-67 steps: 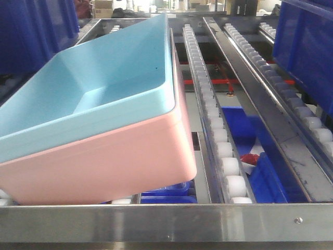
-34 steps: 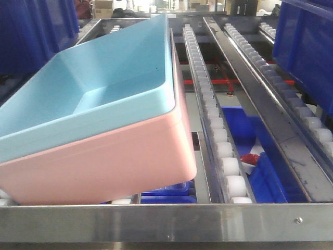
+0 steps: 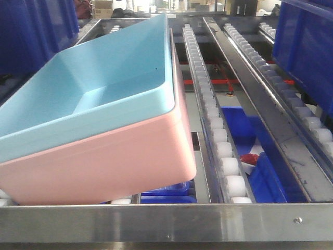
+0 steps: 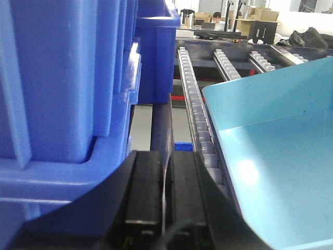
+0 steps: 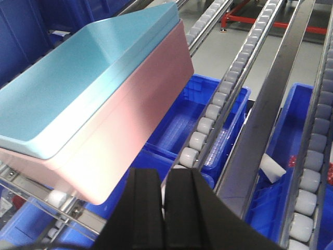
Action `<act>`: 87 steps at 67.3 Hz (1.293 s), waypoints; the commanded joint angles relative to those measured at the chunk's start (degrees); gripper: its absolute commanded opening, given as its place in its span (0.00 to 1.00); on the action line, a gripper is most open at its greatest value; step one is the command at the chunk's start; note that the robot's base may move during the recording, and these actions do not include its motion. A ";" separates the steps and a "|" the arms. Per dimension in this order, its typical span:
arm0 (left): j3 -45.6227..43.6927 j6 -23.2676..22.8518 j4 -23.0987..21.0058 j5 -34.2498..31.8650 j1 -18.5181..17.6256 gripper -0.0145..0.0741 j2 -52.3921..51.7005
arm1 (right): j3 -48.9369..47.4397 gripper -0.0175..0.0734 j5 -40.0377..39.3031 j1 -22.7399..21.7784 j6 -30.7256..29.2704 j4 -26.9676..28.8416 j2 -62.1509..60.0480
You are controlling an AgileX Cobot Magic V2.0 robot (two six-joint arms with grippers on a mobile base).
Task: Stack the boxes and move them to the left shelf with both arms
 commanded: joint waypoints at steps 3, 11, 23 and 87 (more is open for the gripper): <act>1.70 0.09 -0.46 -5.21 0.12 0.17 -0.74 | -1.69 0.25 -3.64 -0.55 -3.74 2.97 0.01; 1.70 0.09 -0.46 -5.21 0.12 0.17 -0.74 | -1.69 0.25 -2.60 -5.48 -14.79 13.15 -0.10; 1.70 0.09 -0.46 -5.21 0.12 0.17 -0.74 | -0.43 0.25 -3.19 -18.21 -24.68 20.10 -2.79; 1.70 0.09 -0.46 -5.21 0.12 0.17 -0.74 | 23.94 0.25 -16.85 -42.30 -27.24 24.60 -28.54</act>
